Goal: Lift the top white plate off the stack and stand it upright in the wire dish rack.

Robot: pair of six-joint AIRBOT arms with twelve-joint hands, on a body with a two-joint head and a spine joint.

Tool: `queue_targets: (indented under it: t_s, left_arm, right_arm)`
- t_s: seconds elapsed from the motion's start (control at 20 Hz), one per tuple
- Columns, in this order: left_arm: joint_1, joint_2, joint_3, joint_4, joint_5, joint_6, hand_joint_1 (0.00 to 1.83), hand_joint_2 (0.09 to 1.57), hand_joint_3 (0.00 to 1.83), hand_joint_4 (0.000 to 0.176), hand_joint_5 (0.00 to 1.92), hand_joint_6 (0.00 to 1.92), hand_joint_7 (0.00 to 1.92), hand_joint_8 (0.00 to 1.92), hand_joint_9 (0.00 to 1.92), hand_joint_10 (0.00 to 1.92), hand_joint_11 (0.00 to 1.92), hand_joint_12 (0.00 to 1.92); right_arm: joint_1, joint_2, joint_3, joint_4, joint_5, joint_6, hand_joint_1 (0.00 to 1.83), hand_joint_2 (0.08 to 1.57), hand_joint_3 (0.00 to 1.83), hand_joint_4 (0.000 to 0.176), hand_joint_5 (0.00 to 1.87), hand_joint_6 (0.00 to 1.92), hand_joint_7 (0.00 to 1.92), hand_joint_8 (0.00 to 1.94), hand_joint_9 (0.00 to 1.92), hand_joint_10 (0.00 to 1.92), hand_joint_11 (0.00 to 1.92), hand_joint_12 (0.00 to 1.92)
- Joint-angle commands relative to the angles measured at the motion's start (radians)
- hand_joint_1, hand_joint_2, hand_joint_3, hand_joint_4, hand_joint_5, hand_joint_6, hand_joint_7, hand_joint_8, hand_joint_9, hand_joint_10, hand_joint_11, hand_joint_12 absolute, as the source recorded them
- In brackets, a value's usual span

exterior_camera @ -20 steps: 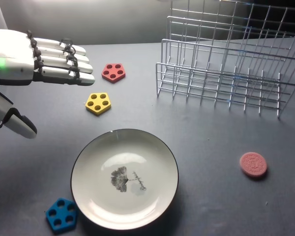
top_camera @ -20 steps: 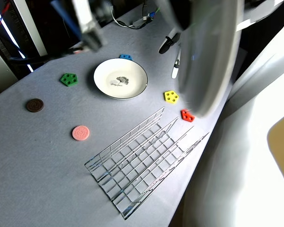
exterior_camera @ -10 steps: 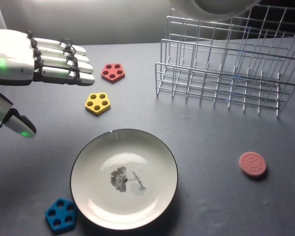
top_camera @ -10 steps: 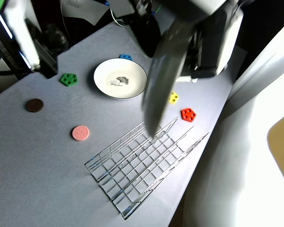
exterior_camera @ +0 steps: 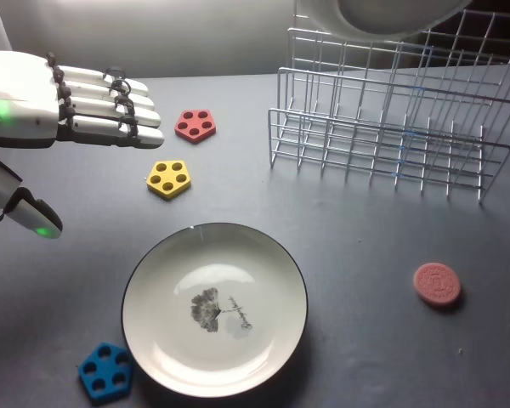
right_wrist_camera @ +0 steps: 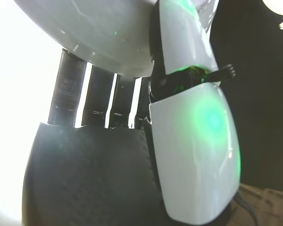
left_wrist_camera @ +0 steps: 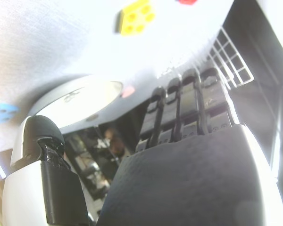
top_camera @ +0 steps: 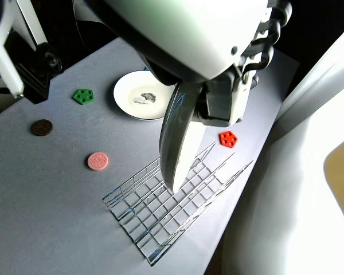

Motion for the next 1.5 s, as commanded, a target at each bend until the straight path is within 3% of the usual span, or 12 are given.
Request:
queue_targets:
  t_s: [0.0,0.05,0.1,0.2,0.55,0.6,0.65,0.9,1.1,1.45]
  left_arm:
    - [-0.027,0.011,-0.001,-0.092,-0.047,0.005,0.35,0.95,0.00,0.000,0.00,0.00,0.01,0.00,0.02,0.01,0.04,0.02]
    - [-0.027,0.011,-0.001,-0.092,-0.048,0.005,0.35,0.95,0.00,0.000,0.00,0.00,0.01,0.00,0.02,0.01,0.04,0.02]
    - [-0.027,0.011,-0.002,-0.092,-0.047,0.005,0.34,0.95,0.00,0.000,0.00,0.00,0.01,0.00,0.02,0.01,0.04,0.02]
    - [-0.028,0.011,-0.002,-0.092,-0.046,0.005,0.32,0.95,0.00,0.000,0.00,0.00,0.00,0.00,0.02,0.00,0.03,0.02]
    - [-0.028,0.010,-0.002,-0.092,-0.043,0.005,0.30,0.97,0.00,0.000,0.00,0.00,0.00,0.00,0.02,0.00,0.03,0.03]
    - [-0.028,0.010,-0.002,-0.092,-0.041,0.007,0.44,0.96,0.00,0.000,0.00,0.00,0.01,0.00,0.00,0.00,0.02,0.03]
    - [-0.028,0.009,-0.002,-0.092,-0.038,0.011,0.45,0.96,0.00,0.000,0.00,0.00,0.00,0.00,0.00,0.00,0.00,0.01]
    - [-0.040,0.004,-0.004,-0.093,-0.028,0.012,0.43,0.96,0.00,0.000,0.00,0.00,0.02,0.01,0.02,0.01,0.03,0.01]
    - [-0.058,0.005,-0.027,-0.093,-0.015,0.011,0.33,0.95,0.00,0.000,0.00,0.00,0.01,0.00,0.03,0.01,0.04,0.02]
    - [-0.066,0.005,-0.039,-0.092,-0.009,0.011,0.34,0.95,0.00,0.000,0.00,0.00,0.00,0.00,0.02,0.00,0.04,0.03]
  right_arm:
    - [0.026,0.011,-0.001,-0.031,0.101,0.010,1.50,1.03,0.00,0.000,1.00,0.94,1.19,0.35,1.17,0.62,1.04,1.25]
    - [0.026,0.011,-0.001,-0.031,0.099,0.010,1.49,1.09,0.00,0.000,0.87,1.08,1.01,0.63,1.04,0.82,0.92,1.41]
    - [0.026,0.013,-0.001,-0.031,0.092,0.014,1.49,1.12,0.00,0.000,0.81,1.16,0.91,0.79,0.98,0.92,0.86,1.49]
    - [0.026,0.018,0.000,-0.032,0.080,0.019,1.48,1.13,0.00,0.000,0.80,1.17,0.88,0.85,0.95,0.95,0.84,1.52]
    - [0.026,0.038,0.003,-0.043,0.043,0.079,1.48,1.14,0.00,0.000,0.77,1.23,0.84,0.92,0.94,0.97,0.80,1.56]
    - [0.026,0.042,0.003,-0.044,0.037,0.085,1.48,1.14,0.00,0.000,0.78,1.18,0.86,0.93,0.94,0.99,0.78,1.59]
    - [0.026,0.046,0.003,-0.044,0.031,0.094,1.48,1.14,0.00,0.000,0.79,1.17,0.87,0.93,0.93,0.99,0.76,1.60]
    - [0.027,0.066,0.003,-0.042,0.011,0.129,1.48,1.14,0.00,0.000,0.81,1.12,0.86,0.92,0.95,0.99,0.78,1.59]
    - [0.029,0.100,-0.012,-0.040,0.009,0.177,1.48,1.15,0.00,0.000,0.77,1.23,0.82,0.95,0.92,0.98,0.80,1.56]
    - [0.028,0.152,-0.048,0.003,0.006,0.219,1.48,1.14,0.00,0.000,0.74,1.24,0.83,0.96,0.94,0.97,0.83,1.53]
